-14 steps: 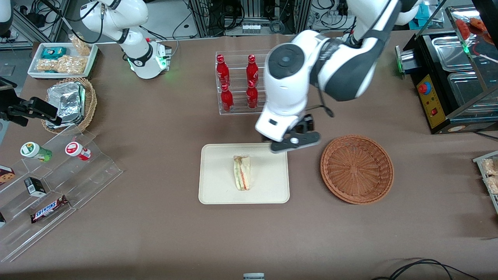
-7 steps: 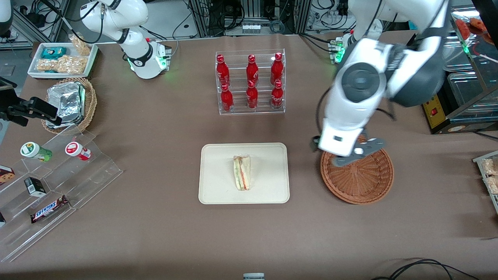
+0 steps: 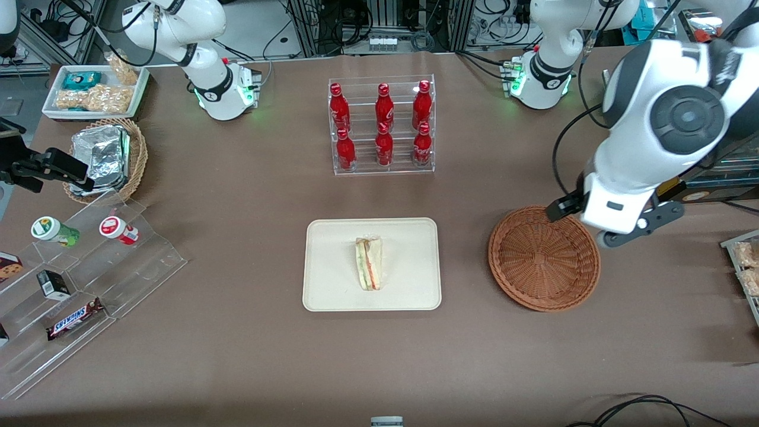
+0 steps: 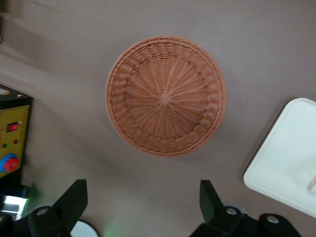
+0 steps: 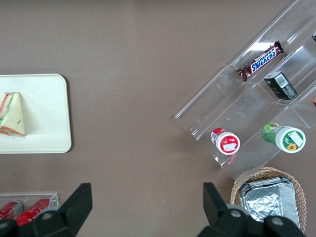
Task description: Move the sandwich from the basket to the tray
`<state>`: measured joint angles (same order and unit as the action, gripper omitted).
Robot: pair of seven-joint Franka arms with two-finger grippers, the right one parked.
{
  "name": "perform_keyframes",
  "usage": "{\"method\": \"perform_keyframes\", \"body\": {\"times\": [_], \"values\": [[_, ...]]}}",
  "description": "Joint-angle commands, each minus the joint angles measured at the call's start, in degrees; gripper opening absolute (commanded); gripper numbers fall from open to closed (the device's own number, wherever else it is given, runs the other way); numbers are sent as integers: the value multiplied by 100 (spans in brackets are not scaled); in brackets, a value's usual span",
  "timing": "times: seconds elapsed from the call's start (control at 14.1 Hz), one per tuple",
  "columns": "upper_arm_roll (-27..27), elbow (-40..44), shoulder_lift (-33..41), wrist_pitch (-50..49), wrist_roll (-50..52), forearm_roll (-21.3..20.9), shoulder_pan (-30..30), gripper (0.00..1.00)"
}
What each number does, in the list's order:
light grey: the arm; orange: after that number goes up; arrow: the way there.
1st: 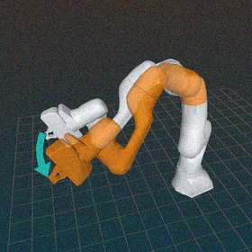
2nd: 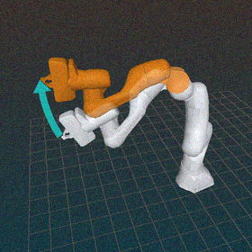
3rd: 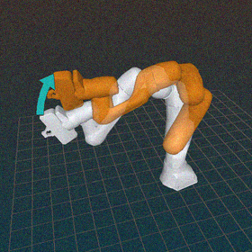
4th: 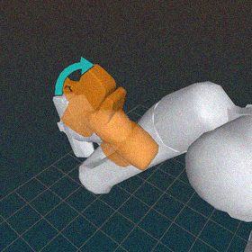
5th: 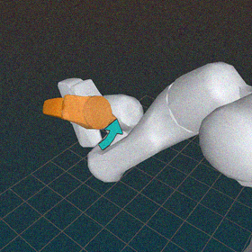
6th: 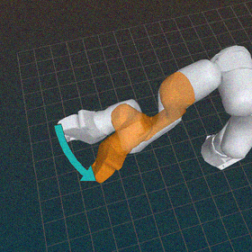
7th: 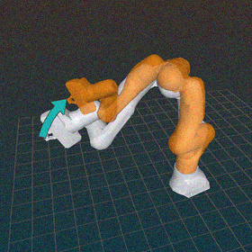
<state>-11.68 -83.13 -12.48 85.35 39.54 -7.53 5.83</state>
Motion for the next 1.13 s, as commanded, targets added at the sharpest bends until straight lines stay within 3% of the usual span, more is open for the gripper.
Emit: {"method": "perform_keyframes", "body": {"times": [0.0,0.28,0.5,0.71,1.06], "values": [[-28,-580,639,-27,-507,129,-283,100],[489,-1030,1344,-53,-1911,654,-372,100],[816,-987,1521,-229,-3168,718,-398,100],[816,-864,1512,-150,-3680,822,-723,100],[1089,-855,1512,246,-3875,832,-733,100]]}}
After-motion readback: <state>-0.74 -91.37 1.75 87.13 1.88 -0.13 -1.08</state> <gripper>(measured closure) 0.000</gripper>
